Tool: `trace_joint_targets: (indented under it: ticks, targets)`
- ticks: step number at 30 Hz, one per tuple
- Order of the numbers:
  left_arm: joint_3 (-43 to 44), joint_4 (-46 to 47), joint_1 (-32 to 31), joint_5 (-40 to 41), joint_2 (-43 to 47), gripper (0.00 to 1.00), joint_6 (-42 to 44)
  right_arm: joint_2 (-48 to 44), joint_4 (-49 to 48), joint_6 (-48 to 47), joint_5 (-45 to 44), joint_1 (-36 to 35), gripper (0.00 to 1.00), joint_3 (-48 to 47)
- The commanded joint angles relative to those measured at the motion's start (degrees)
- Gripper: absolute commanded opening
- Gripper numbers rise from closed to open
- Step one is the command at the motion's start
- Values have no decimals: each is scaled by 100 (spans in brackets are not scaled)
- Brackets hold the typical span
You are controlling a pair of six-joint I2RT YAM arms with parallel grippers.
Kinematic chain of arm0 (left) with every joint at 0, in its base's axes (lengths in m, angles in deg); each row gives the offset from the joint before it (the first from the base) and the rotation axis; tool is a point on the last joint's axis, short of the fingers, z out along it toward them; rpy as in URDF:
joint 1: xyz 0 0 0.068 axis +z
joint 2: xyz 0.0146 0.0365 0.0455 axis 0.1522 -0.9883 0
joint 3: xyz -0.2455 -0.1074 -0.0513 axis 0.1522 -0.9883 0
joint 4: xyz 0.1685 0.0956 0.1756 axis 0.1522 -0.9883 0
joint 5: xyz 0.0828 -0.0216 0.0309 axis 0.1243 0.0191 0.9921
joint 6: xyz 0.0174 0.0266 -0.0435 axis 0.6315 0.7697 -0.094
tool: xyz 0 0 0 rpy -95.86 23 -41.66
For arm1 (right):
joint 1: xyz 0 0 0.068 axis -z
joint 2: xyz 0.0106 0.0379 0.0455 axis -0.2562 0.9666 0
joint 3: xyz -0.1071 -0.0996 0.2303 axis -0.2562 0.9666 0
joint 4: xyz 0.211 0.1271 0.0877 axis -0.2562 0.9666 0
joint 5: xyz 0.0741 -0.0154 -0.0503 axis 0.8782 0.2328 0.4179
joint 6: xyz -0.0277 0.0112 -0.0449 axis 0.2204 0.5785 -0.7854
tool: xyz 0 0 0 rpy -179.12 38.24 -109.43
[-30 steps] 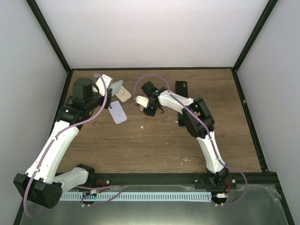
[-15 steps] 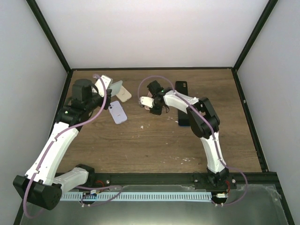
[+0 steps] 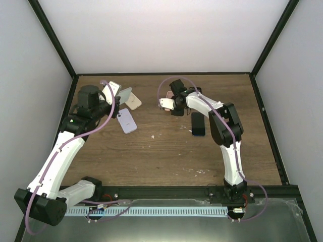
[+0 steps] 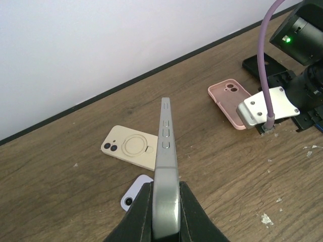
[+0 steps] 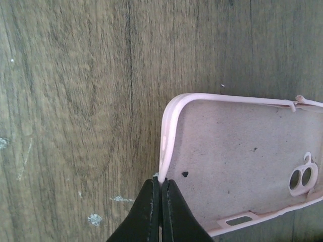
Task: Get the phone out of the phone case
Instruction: Place the phone case on the phone.
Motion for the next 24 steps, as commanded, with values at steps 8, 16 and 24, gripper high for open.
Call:
trace_joint_targets:
  ticks: [8, 16, 24]
  targets:
    - [-55, 369, 36, -107, 143, 0, -42, 162, -320, -618, -26, 199, 1, -239]
    - [-61, 365, 36, -131, 105, 0, -42, 297, -476, -658, -149, 216, 7, -163]
    - [-48, 354, 31, -208, 82, 0, -42, 303, -667, -578, -329, 223, 28, -96]
